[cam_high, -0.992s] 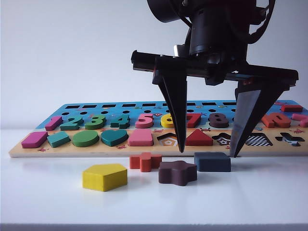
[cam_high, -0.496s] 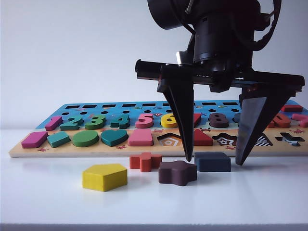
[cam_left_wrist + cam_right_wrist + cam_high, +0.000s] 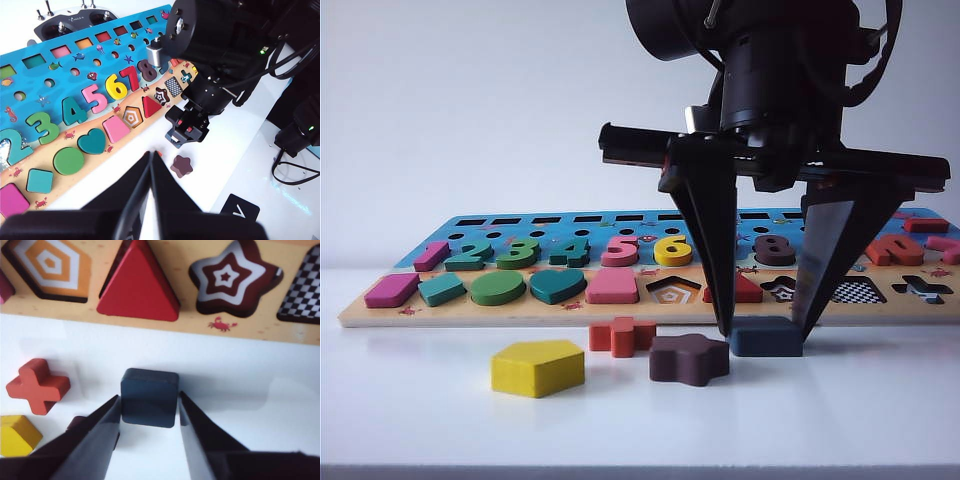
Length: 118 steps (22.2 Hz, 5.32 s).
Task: Insert the cube into the slot.
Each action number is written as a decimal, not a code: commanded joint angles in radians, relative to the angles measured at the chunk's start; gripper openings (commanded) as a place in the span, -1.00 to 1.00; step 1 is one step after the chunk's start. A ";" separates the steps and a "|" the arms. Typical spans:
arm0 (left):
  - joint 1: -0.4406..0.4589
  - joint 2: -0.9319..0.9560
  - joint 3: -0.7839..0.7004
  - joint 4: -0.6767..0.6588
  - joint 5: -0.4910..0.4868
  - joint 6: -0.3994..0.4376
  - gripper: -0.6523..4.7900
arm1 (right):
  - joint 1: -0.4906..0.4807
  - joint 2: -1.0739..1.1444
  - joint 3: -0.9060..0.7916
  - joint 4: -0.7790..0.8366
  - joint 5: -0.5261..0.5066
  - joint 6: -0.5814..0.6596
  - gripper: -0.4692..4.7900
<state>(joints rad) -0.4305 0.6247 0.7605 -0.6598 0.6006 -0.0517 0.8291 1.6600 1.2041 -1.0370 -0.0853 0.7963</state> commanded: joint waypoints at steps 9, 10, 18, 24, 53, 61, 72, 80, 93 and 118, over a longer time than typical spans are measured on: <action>-0.001 0.000 0.002 0.011 0.005 0.006 -0.72 | 0.002 -0.002 0.006 0.008 0.008 -0.008 -0.25; -0.001 0.000 0.002 0.011 0.005 0.006 -0.72 | 0.002 -0.003 0.007 0.008 0.008 -0.008 -0.25; -0.001 0.000 0.002 0.012 0.005 0.006 -0.72 | 0.002 -0.078 0.040 0.019 0.014 -0.033 -0.28; -0.001 0.000 0.002 0.012 0.005 0.006 -0.72 | 0.002 -0.216 0.073 0.020 0.066 -0.043 -0.40; -0.001 0.000 0.002 0.012 0.005 0.006 -0.72 | -0.126 -0.420 -0.110 0.015 0.183 -0.085 -0.71; -0.001 0.000 0.002 0.012 0.005 0.006 -0.72 | -0.133 -0.312 -0.111 0.064 0.179 -0.118 -0.72; -0.001 0.000 0.002 0.012 0.005 0.006 -0.72 | -0.199 -0.245 -0.113 0.078 0.187 -0.167 -0.73; -0.001 0.000 0.002 0.012 0.005 0.006 -0.72 | -0.213 -0.244 -0.113 0.113 0.182 -0.182 -0.76; -0.001 0.000 0.002 0.012 0.005 0.006 -0.72 | -0.213 -0.229 -0.113 0.127 0.164 -0.188 -0.81; -0.001 0.000 0.002 0.012 0.005 0.006 -0.72 | -0.235 -0.194 -0.114 0.131 0.173 -0.199 -0.80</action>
<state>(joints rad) -0.4305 0.6243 0.7605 -0.6598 0.6006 -0.0498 0.5968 1.4696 1.0874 -0.9138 0.0803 0.6033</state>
